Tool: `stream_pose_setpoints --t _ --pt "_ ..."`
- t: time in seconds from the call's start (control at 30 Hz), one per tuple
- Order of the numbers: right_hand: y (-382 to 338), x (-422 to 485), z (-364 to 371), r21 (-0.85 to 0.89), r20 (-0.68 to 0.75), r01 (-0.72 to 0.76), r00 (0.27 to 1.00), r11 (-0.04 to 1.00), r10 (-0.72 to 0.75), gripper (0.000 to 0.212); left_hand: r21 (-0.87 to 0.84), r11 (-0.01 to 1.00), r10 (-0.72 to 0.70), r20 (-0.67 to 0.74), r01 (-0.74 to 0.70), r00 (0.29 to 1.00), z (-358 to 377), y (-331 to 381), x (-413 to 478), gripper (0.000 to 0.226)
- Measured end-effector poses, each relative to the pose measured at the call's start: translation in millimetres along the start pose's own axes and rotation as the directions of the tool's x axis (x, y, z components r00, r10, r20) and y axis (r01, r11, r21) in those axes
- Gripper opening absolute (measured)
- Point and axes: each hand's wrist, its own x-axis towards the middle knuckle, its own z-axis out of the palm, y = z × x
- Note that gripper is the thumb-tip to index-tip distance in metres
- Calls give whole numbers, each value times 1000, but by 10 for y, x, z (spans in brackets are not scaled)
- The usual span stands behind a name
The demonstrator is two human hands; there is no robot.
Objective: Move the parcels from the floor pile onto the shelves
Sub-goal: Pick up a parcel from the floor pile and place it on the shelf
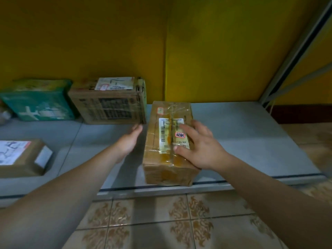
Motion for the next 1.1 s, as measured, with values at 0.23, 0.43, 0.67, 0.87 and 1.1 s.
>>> stream_pose_setpoints --t 0.23,0.43,0.67,0.87,1.1 --pt "52 293 86 -203 159 124 983 971 -92 86 833 553 59 -51 10 997 -213 -828 -3 74" --pt "4 537 121 -242 41 -101 993 965 114 76 845 533 116 -110 31 987 -124 -927 2 75" --pt "-94 865 226 -86 -163 -271 953 959 255 71 848 529 119 -112 33 987 -122 -957 -5 75" --pt "470 699 47 -231 -66 265 956 936 -286 99 850 526 129 -113 29 985 -113 -970 26 75" --pt "553 972 97 -359 -118 42 989 932 -90 105 850 526 134 -110 23 985 -125 -968 14 74"
